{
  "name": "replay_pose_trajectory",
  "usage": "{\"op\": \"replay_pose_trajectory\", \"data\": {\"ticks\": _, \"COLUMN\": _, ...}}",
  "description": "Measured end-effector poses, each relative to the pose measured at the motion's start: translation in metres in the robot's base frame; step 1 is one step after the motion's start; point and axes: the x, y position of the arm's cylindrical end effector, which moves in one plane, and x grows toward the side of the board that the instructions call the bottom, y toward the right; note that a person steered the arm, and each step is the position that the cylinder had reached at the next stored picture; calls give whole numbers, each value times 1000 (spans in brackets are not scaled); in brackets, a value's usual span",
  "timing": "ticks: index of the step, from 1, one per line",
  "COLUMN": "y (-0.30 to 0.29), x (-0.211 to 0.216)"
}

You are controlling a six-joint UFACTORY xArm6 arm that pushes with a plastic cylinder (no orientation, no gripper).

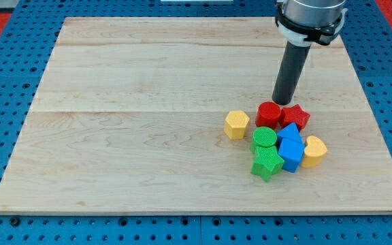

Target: Move the red blocks to the center of the board

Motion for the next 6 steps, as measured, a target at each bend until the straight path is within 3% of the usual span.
{"op": "replay_pose_trajectory", "data": {"ticks": 5, "y": 31, "x": 0}}
{"op": "replay_pose_trajectory", "data": {"ticks": 6, "y": 71, "x": 0}}
